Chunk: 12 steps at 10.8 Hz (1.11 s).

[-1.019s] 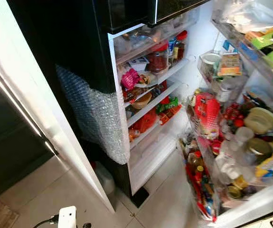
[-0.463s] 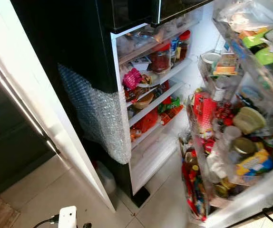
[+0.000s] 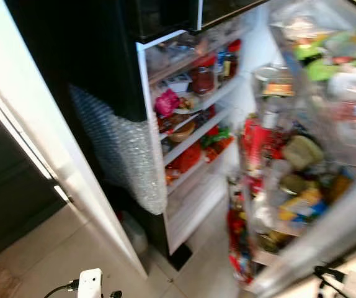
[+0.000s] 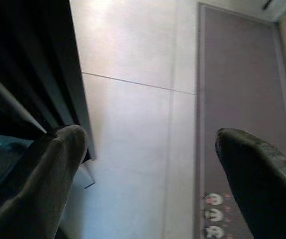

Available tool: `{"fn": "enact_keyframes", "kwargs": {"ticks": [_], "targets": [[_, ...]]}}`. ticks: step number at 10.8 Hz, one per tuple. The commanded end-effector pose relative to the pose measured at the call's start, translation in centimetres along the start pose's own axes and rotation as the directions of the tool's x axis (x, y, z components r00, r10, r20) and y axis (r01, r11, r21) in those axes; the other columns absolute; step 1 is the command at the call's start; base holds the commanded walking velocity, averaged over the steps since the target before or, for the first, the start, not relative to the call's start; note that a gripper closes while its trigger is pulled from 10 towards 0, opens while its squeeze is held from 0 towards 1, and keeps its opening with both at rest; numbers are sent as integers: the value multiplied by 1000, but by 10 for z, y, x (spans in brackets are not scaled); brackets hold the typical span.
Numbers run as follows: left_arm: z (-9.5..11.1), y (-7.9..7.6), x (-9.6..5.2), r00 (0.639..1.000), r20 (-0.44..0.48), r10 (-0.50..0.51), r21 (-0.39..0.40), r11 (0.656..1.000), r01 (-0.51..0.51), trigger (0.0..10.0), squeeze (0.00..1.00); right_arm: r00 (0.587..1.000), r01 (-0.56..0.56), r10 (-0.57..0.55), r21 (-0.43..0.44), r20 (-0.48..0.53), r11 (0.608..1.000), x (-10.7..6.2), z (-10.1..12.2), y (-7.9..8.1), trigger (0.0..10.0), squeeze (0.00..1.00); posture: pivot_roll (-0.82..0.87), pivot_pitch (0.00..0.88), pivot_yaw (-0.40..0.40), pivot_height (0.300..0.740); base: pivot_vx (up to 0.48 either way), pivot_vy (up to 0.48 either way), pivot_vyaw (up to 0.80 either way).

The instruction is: Restocking fridge

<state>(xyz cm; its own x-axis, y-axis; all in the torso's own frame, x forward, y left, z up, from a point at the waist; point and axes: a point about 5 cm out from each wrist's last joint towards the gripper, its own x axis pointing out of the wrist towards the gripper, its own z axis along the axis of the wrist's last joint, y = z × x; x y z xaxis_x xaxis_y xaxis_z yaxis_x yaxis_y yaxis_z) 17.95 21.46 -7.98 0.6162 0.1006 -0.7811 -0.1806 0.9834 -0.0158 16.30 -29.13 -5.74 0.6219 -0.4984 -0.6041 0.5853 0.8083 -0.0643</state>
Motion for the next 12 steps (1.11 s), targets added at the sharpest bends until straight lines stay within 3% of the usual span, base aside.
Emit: {"fn": "enact_keyframes", "kwargs": {"ticks": [1,2,3,4,6,7,8,9,10,12], "targets": [[-4,4,-1,1000,-13,7,11,1000,-7,10000,0,991,-132,132,5,-3,991,-1,0,23,10000,0,-105,53,41,740,0,0,0],[-3,4,-1,1000,-12,10,10,1000,-9,10000,0,982,-191,191,4,-6,982,-1,0,31,10000,0,-106,55,44,740,0,0,0],[-3,4,-1,1000,-11,14,10,1000,-14,10000,0,947,-321,322,-25,3,947,-3,3,51,10000,0,-103,57,45,740,0,0,0],[-3,4,-1,1000,-7,15,5,1000,-15,10000,0,840,-539,542,-94,12,837,-8,12,85,10000,0,-106,58,47,740,0,0,0],[-2,4,-1,1000,-4,12,3,1000,-12,10000,0,697,-709,716,-107,39,697,-15,28,117,10000,0,-108,58,46,740,0,0,0],[-2,3,-1,1000,-3,12,1,1000,-12,10000,0,656,-745,753,-116,49,656,-17,33,126,10000,0,-106,57,43,740,0,0,0],[-2,2,-1,1000,-1,10,-3,1000,-10,10000,0,541,-827,841,-167,28,537,-24,39,145,10000,0,-105,57,40,740,0,0,0],[-2,1,-1,1000,-1,9,-6,1000,-9,10000,0,496,-854,868,-181,3,488,-27,39,149,10000,0,-106,56,36,740,0,0,0],[-2,0,0,1000,-2,8,-8,1000,-8,10000,0,505,-847,863,-197,-8,494,-26,38,148,10000,0,-105,56,33,740,0,0,0],[-3,0,0,1000,-3,9,-13,1000,-9,10000,0,599,-792,797,-200,-77,577,-21,21,132,10000,0,-103,57,28,740,0,0,0]]}}
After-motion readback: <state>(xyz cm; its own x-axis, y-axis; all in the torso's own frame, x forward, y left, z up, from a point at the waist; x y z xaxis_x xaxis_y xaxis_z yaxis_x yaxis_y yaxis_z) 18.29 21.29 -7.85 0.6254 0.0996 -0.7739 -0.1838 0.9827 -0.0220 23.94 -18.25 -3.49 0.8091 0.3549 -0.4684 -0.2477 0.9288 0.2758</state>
